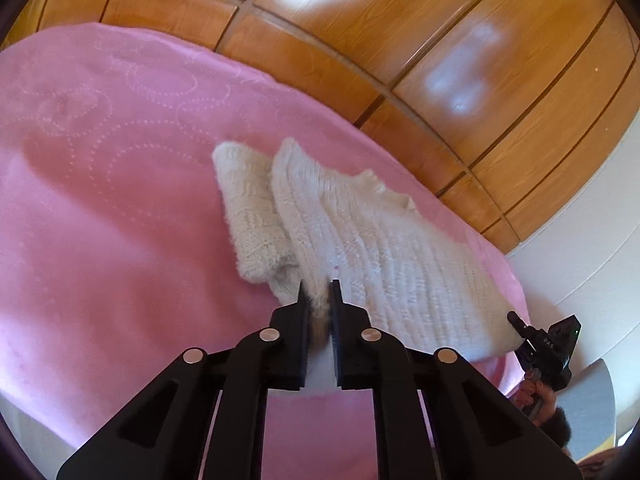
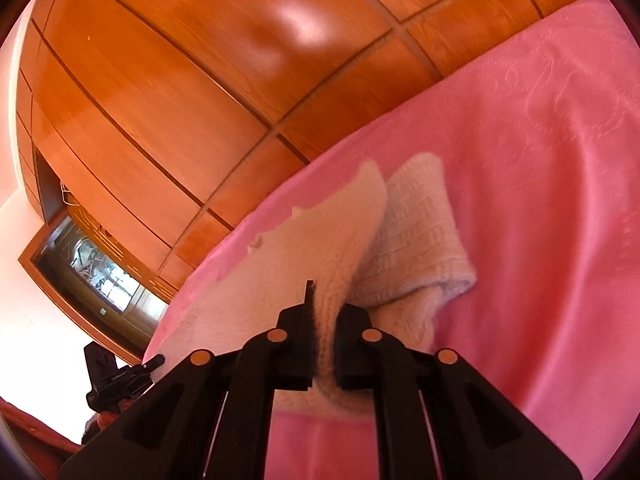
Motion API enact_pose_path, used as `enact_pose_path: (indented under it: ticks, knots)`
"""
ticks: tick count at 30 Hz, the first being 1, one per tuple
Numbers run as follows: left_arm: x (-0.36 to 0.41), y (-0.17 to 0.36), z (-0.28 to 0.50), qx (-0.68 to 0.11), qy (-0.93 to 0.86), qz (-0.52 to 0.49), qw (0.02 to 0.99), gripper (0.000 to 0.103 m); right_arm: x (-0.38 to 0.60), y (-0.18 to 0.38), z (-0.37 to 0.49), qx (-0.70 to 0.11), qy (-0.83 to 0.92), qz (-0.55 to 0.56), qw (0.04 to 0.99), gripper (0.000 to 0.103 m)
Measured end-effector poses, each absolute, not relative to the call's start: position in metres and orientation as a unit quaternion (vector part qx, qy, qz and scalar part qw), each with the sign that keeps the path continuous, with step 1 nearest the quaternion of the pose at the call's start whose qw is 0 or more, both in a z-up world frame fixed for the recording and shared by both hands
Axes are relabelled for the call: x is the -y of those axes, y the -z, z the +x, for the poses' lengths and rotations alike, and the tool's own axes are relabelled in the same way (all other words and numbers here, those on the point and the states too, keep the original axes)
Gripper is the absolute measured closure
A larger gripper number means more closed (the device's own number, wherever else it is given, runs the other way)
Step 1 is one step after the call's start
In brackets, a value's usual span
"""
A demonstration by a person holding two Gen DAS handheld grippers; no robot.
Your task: Fold small clothes
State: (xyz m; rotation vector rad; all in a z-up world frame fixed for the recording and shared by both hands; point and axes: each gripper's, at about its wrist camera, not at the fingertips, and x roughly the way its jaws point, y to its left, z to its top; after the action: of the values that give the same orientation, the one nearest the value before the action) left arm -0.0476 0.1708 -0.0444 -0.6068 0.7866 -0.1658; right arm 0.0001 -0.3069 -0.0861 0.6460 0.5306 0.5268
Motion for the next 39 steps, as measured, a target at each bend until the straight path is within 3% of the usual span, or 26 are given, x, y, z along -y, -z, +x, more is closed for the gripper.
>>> enact_pose_path:
  ticks: [6, 10, 13, 17, 24, 25, 26, 27, 28, 33, 35, 37, 39]
  knots:
    - [-0.162, 0.075, -0.057, -0.425, 0.062, -0.246, 0.869, 0.098, 0.309, 0.116, 0.003, -0.301, -0.215, 0.302, 0.879, 0.097]
    - [-0.162, 0.081, -0.061, -0.419, 0.064, -0.25, 0.871, 0.098, 0.31, 0.13, 0.003, -0.281, -0.201, 0.321, 0.882, 0.093]
    - [-0.165, 0.08, -0.061, -0.419, 0.068, -0.26, 0.868, 0.098, 0.305, 0.124, 0.003, -0.283, -0.195, 0.297, 0.891, 0.082]
    - [-0.168, 0.074, -0.063, -0.409, 0.062, -0.269, 0.87, 0.098, 0.297, 0.092, -0.006, -0.252, -0.135, 0.238, 0.928, 0.043]
    - [-0.156, 0.023, -0.065, -0.319, -0.03, -0.198, 0.926, 0.098, 0.236, 0.039, 0.011, -0.218, -0.137, 0.084, 0.963, 0.043]
    - [-0.155, 0.018, -0.063, -0.31, -0.032, -0.201, 0.929, 0.096, 0.229, 0.038, 0.018, -0.224, -0.139, 0.075, 0.962, 0.043]
    - [-0.153, 0.012, -0.06, -0.298, -0.032, -0.206, 0.932, 0.084, 0.219, 0.038, 0.029, -0.233, -0.142, 0.068, 0.96, 0.043]
    - [-0.151, 0.006, -0.056, -0.289, -0.026, -0.211, 0.934, 0.066, 0.213, 0.039, 0.037, -0.243, -0.145, 0.069, 0.957, 0.043]
    - [-0.146, 0.001, -0.051, -0.279, -0.019, -0.216, 0.936, 0.058, 0.209, 0.04, 0.042, -0.251, -0.147, 0.071, 0.954, 0.043]
    - [-0.109, -0.008, -0.017, -0.286, 0.036, -0.19, 0.938, 0.055, 0.182, 0.051, 0.086, -0.295, -0.138, 0.046, 0.944, 0.042]
    - [-0.092, -0.007, -0.002, -0.303, 0.06, -0.176, 0.935, 0.054, 0.175, 0.06, 0.102, -0.309, -0.132, 0.025, 0.942, 0.037]
    - [-0.073, -0.006, 0.015, -0.315, 0.085, -0.161, 0.932, 0.04, 0.176, 0.074, 0.113, -0.323, -0.127, 0.023, 0.938, 0.029]
    - [-0.054, -0.004, 0.029, -0.323, 0.104, -0.144, 0.93, 0.038, 0.181, 0.083, 0.117, -0.312, -0.139, 0.043, 0.939, 0.027]
